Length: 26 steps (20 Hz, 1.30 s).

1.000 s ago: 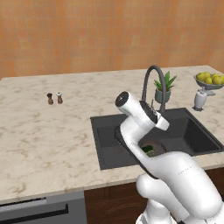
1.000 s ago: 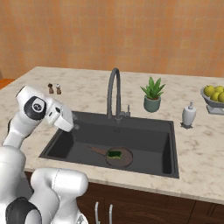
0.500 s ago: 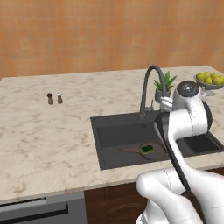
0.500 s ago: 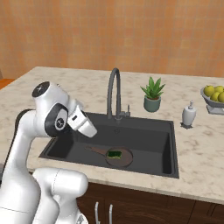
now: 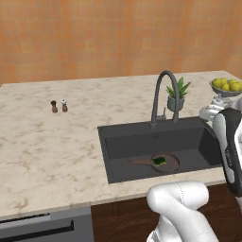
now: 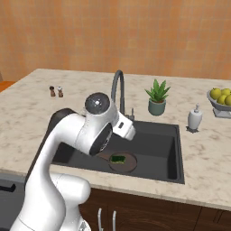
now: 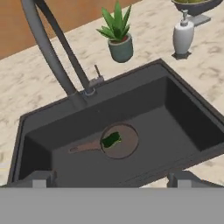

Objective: Pick the pan and sponge and place them into the sink. Then turn on the water.

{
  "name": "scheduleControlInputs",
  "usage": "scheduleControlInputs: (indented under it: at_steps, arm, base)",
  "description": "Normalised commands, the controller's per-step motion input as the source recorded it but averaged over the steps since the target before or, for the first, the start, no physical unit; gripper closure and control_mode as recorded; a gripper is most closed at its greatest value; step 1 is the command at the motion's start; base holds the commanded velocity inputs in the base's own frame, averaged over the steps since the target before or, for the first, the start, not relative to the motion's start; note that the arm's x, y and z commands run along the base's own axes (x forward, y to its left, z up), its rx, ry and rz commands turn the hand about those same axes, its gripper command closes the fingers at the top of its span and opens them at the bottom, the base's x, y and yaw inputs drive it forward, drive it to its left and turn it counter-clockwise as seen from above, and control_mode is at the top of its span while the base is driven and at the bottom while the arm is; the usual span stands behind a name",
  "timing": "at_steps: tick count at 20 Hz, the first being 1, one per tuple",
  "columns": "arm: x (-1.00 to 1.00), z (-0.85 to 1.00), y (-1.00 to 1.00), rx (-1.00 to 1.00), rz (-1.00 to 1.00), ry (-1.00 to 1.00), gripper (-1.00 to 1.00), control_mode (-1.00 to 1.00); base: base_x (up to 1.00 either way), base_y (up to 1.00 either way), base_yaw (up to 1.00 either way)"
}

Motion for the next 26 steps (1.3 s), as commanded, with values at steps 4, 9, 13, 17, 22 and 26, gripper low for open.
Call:
scheduleControlInputs:
  at_steps: [4, 9, 13, 17, 22, 26]
  arm:
    - [0.00, 0.00, -0.58, 0.00, 0.52, -0.08, -1.00, -1.00]
    - [0.01, 0.00, -0.19, -0.02, 0.24, -0.17, -1.00, -1.00]
    - [0.25, -0.14, 0.00, -0.12, 0.10, -0.09, -1.00, -1.00]
    - [0.43, -0.35, 0.00, -0.12, 0.09, -0.08, -1.00, -1.00]
    - [0.30, -0.33, -0.15, 0.01, 0.08, -0.23, -1.00, -1.00]
    - [0.21, -0.29, -0.09, 0.00, 0.10, -0.30, -1.00, -1.00]
  base:
    - [0.00, 0.00, 0.00]
    - [0.00, 0.00, 0.00]
    - [0.00, 0.00, 0.00]
    - [0.00, 0.00, 0.00]
    - [0.00, 0.00, 0.00]
    - [0.00, 0.00, 0.00]
